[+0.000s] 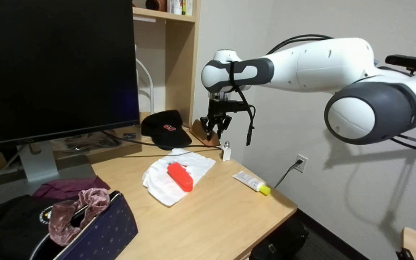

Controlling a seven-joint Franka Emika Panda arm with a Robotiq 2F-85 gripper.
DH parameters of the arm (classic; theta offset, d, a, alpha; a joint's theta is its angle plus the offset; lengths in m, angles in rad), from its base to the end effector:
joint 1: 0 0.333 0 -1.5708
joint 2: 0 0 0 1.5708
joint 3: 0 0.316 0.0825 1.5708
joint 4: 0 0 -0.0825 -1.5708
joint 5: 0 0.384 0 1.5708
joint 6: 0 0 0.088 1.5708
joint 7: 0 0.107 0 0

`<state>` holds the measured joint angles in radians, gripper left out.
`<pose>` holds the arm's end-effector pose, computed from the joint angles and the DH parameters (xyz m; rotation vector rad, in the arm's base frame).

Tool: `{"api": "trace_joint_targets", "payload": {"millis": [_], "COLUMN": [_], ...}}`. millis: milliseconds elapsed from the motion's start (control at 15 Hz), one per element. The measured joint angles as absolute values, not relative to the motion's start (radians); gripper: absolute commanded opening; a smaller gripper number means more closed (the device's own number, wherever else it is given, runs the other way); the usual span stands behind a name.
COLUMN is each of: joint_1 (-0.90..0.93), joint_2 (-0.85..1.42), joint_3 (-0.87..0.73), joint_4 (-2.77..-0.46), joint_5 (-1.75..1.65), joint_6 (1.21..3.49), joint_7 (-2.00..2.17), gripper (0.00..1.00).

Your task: Change the position of the object and put it horizontally along the table

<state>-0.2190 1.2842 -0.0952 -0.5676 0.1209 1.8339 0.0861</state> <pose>0.7800 -0.1975 0.2086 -3.0634 0.5657 0.0204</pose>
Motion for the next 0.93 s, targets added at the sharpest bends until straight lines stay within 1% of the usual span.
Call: {"api": "trace_joint_targets", "payload": {"millis": [400,867,933], "joint_1": [-0.197,-0.185,-0.189], "joint_2": [1.278,1.214,1.205], "joint_3": [-0.095,-0.09,-0.089], "joint_4": [-0.553,-0.524,-0.524], "joint_5": [0.12,0.128,0.131], "joint_6": [1.833,1.831,1.831], "joint_7": [0.086,0.085,0.085], "gripper": [0.2,0.2,0.7]}}
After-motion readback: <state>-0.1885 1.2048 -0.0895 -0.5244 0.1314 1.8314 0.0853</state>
